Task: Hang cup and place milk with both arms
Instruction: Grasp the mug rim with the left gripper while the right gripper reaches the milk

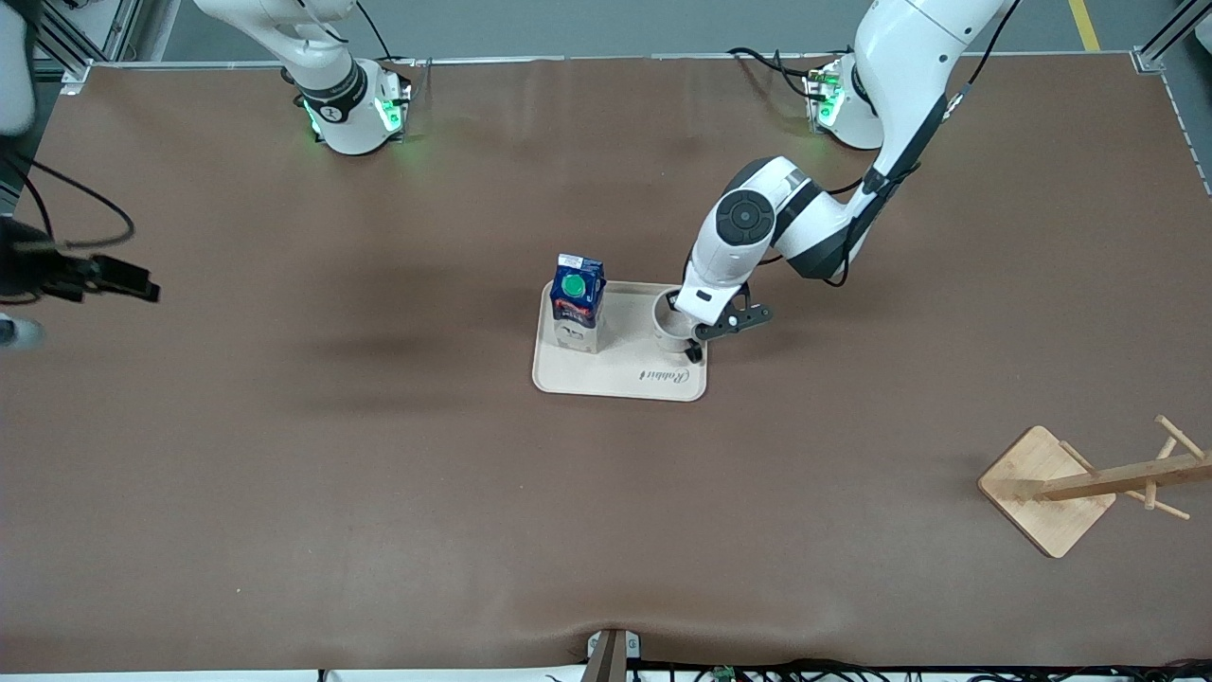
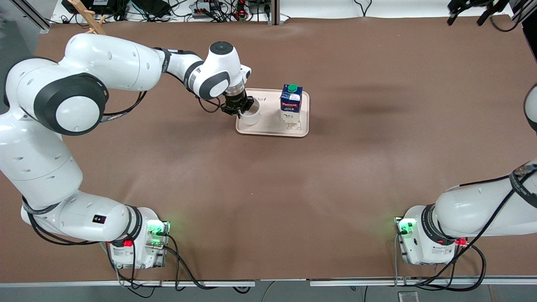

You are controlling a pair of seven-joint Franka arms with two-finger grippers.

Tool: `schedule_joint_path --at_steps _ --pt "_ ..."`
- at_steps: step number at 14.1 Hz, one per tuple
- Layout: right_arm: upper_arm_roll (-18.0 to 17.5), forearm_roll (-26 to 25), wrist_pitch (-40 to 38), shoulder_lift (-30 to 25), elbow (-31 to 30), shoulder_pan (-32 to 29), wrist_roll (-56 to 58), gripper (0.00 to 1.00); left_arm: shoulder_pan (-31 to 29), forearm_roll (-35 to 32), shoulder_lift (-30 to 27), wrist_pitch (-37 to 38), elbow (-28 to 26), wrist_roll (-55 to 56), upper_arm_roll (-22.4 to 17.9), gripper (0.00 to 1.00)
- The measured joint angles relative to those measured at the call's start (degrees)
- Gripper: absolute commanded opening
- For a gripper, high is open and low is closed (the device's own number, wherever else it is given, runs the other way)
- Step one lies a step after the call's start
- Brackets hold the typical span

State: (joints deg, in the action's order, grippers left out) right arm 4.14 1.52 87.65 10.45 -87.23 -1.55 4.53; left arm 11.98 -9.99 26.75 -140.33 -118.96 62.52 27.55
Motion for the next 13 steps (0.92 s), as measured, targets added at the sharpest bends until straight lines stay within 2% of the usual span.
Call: schedule_joint_path --at_steps 2,4,6,9,13 --pt "-0.12 0.55 -0.06 2.06 0.03 0.37 0.0 1.0 -0.04 -0.04 0.07 -0.04 0.77 0.0 -0.02 0.0" --pt "-0.54 3.64 -0.18 2.44 0.12 2.74 -1.12 1.0 -0.34 -0.97 -0.28 0.21 2.32 0.0 -0.08 0.0" --pt "-0.9 6.86 -0.17 2.39 0.89 7.2 -10.09 1.0 -1.02 -1.84 -2.04 2.37 4.29 -0.04 -0.17 0.0" --pt "-1.42 8.44 1.08 2.44 1.28 15.67 -25.37 1.0 -3.27 -2.11 -7.1 10.83 8.52 -3.82 -0.24 0.0" --pt "-1.5 9.15 4.24 4.69 1.07 24.54 -35.74 1.0 -8.61 -2.12 -11.37 25.19 16.49 -16.23 -0.43 0.0"
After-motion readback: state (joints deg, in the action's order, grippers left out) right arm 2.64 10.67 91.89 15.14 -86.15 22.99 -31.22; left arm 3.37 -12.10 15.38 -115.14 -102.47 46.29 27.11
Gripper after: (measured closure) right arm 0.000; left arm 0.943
